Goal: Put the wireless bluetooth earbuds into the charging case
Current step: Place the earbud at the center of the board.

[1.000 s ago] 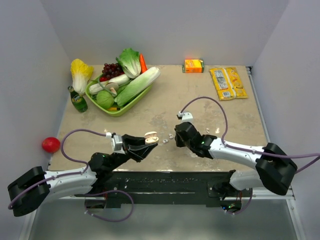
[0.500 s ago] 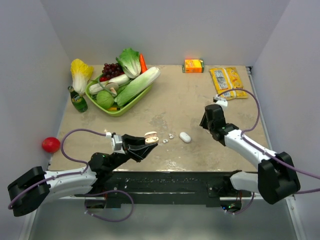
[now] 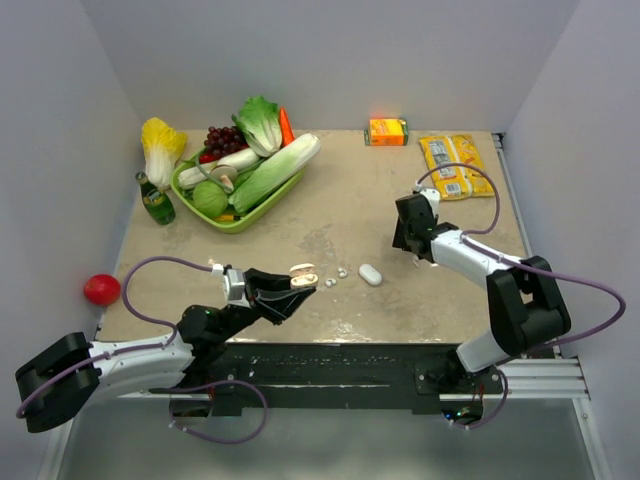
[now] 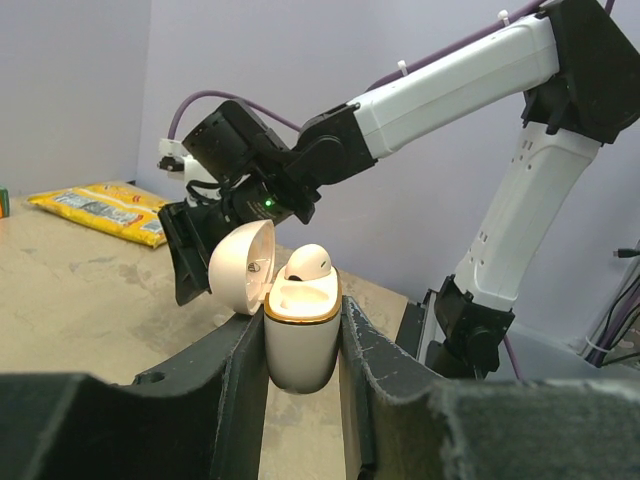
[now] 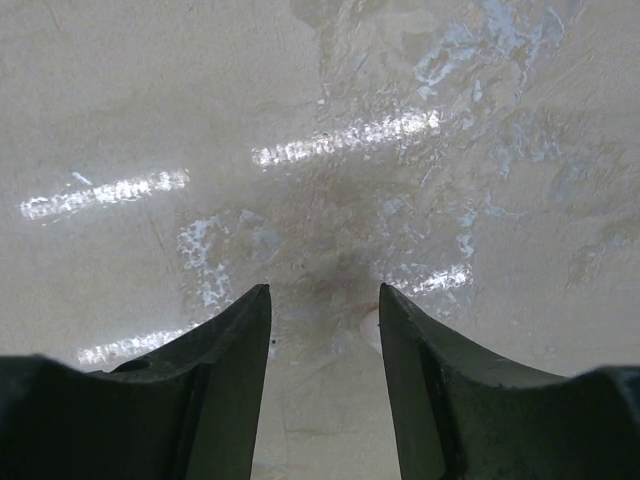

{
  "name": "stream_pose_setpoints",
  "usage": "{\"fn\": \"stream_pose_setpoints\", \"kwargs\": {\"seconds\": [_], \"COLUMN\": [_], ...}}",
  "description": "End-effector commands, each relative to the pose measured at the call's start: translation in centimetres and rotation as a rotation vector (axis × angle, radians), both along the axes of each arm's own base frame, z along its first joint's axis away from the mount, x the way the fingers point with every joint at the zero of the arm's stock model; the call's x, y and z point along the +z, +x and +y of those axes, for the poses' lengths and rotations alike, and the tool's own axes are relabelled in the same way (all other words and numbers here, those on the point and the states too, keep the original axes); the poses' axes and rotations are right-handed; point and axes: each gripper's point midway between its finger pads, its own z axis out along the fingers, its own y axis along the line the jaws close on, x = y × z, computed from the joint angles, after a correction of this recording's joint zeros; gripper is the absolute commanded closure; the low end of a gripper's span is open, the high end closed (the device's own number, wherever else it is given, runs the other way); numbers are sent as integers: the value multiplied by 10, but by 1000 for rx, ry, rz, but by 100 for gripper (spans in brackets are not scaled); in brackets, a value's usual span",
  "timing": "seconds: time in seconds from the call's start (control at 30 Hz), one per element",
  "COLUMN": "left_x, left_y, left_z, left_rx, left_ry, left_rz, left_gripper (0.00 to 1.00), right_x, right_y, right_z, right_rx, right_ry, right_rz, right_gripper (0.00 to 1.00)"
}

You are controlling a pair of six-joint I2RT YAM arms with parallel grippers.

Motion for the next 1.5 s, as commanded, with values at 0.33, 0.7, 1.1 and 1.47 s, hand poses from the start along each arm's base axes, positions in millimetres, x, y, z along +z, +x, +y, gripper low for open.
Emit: {"fn": "stream_pose_setpoints", "kwargs": {"seconds": [0.33,0.7,1.1,1.47], "left_x": [20,18,14,19], "left_y": [-38,-40,-39,-50], "left_z": [45,46,45,55], "left_rx": [-45,-50,-51,-77], "left_ry": [-218,-217,-210,-255], "left_rz": [-137,-131,-123,-142], "left_gripper": [100,100,100,100], "right_x": [-25,-53,-14,-3], "right_y": [-10,-16,-32,-44], "right_z": [-10,2,-19,-48], "right_rx": [-14,13,-52,-121], "right_ry": [15,86,38,-54], "right_rz": [162,241,160,162], "right_gripper": [48,53,50,95]}}
